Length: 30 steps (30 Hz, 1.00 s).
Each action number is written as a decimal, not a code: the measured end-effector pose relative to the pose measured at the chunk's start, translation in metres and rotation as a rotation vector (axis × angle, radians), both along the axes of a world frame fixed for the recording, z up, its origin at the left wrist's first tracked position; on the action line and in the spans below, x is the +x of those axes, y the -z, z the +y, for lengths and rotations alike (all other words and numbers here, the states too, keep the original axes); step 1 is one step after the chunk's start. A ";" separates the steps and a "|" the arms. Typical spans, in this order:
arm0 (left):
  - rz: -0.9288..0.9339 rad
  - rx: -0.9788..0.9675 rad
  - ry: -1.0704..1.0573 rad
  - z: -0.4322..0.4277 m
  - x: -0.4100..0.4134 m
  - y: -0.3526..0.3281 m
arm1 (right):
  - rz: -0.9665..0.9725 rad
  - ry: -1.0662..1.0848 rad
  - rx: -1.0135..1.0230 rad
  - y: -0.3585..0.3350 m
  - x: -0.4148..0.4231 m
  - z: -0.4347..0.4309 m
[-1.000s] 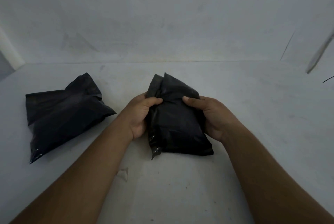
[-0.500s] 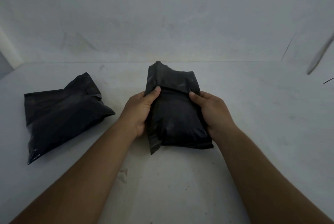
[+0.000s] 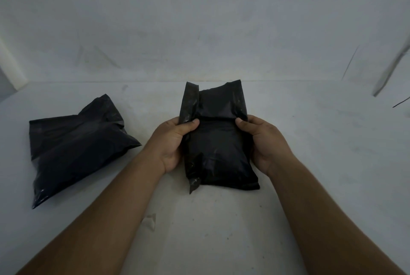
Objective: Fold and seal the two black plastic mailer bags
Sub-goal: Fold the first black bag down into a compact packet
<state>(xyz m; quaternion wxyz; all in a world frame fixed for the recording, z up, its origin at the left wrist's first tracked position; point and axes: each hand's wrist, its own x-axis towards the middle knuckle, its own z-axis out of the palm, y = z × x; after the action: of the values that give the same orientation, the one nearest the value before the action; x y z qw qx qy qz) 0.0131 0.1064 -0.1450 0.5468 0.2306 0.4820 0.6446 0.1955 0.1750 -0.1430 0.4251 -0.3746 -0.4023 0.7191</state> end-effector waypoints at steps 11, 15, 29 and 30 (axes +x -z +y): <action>0.064 0.005 -0.031 -0.004 0.008 -0.001 | -0.169 0.092 0.090 -0.001 -0.003 -0.008; 0.141 -0.038 -0.156 -0.003 0.006 0.002 | -0.645 0.232 0.435 -0.003 -0.001 -0.009; 1.489 -0.178 -0.112 -0.061 0.016 -0.028 | -1.062 -0.306 0.868 -0.021 0.017 -0.035; 1.396 -0.255 -0.012 -0.069 0.017 -0.028 | -1.065 -0.327 0.869 -0.022 0.018 -0.034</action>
<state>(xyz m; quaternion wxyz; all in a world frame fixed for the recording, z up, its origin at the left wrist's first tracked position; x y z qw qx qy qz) 0.0300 0.0375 -0.1168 0.1293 0.5212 0.7930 0.2879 0.2137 0.1414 -0.1210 0.1683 -0.4065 -0.8574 0.2669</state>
